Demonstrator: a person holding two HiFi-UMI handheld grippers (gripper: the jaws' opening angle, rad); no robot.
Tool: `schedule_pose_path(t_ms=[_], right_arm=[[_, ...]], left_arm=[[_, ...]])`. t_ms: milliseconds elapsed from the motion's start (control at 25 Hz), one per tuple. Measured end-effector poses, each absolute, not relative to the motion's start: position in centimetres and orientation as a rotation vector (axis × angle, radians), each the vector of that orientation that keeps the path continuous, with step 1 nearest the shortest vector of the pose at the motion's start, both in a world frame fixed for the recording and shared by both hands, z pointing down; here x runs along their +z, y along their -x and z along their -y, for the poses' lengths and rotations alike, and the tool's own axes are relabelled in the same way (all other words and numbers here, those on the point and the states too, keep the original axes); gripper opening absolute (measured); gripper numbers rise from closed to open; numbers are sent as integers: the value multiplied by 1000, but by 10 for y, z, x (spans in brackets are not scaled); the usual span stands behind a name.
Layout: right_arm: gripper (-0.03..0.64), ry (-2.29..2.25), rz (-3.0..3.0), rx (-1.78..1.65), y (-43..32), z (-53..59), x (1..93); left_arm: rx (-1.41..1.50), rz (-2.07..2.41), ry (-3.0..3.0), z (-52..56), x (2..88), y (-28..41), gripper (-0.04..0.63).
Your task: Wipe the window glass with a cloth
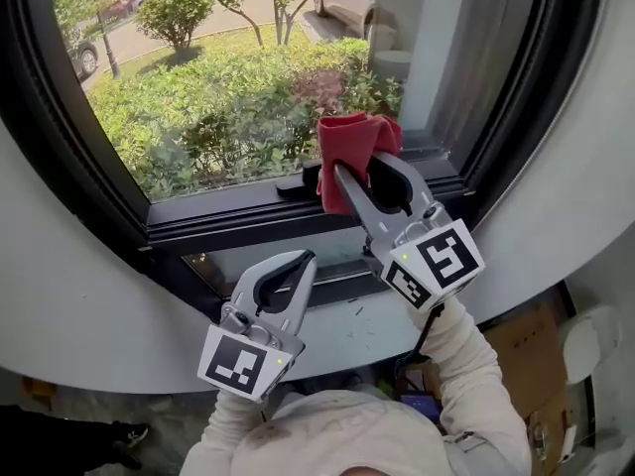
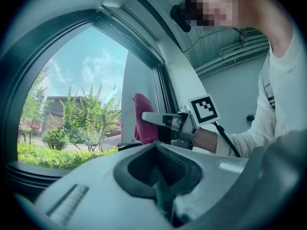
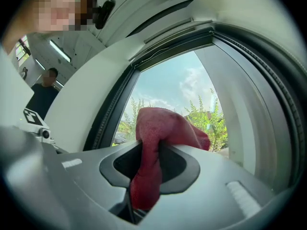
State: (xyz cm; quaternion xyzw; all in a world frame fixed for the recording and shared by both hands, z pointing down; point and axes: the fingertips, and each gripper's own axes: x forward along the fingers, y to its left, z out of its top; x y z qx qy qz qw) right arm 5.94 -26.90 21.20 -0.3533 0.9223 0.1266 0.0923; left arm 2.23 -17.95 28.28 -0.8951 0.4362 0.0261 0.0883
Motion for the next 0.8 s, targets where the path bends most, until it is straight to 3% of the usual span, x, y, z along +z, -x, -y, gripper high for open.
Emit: schedule_pose_path(t_ms=[440,800], right_arm=[[118,1101,-2740,229,-85,200,294],[118,1001,-2736,226,-69,185,277]], left_arm=[[78,-1302,2665,180,282,-20,0],[103,-1325,2650,175,278,-14,0]])
